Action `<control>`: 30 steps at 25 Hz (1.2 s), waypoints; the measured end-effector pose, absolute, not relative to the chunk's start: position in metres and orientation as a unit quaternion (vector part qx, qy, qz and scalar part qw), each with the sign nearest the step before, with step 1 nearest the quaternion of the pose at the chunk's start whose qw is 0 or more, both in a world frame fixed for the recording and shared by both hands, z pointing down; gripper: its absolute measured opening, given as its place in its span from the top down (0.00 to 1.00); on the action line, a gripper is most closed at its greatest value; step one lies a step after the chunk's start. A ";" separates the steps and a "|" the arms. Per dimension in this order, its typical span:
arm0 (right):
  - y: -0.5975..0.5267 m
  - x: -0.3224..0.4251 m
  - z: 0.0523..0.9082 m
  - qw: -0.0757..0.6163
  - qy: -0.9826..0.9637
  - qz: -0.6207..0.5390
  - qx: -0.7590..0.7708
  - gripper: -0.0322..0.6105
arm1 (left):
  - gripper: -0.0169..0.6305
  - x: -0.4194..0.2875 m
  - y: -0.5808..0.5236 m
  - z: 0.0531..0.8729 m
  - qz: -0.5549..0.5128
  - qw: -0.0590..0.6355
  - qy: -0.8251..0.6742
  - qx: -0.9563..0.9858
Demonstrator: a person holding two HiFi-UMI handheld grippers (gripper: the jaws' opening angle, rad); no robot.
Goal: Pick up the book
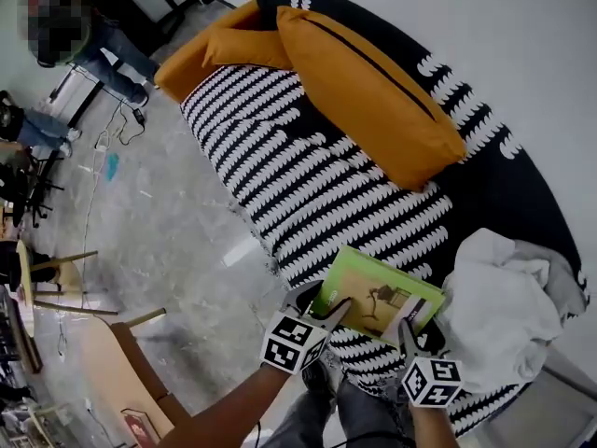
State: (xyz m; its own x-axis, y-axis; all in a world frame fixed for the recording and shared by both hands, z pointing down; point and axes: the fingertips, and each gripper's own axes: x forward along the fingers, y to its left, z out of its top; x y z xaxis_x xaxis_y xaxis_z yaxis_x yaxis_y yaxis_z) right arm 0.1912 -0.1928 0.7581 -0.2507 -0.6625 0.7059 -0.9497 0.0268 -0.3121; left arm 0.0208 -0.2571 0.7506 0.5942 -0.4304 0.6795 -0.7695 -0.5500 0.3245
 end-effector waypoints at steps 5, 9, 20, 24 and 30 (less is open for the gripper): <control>-0.199 0.185 0.680 0.151 -0.712 0.333 0.599 0.56 | 0.59 0.015 -0.265 0.665 0.248 0.258 -0.369 0.858; -0.201 0.186 0.617 0.134 -0.725 0.299 0.605 0.56 | 0.58 0.016 -0.262 0.599 0.223 0.230 -0.374 0.870; -0.200 0.158 0.495 0.094 -0.771 0.226 0.587 0.57 | 0.55 -0.014 -0.245 0.471 0.176 0.175 -0.411 0.877; -0.200 0.148 0.455 0.091 -0.781 0.200 0.584 0.57 | 0.55 -0.024 -0.239 0.439 0.156 0.166 -0.423 0.877; -0.200 0.132 0.404 0.088 -0.797 0.156 0.577 0.57 | 0.55 -0.042 -0.231 0.396 0.121 0.148 -0.439 0.878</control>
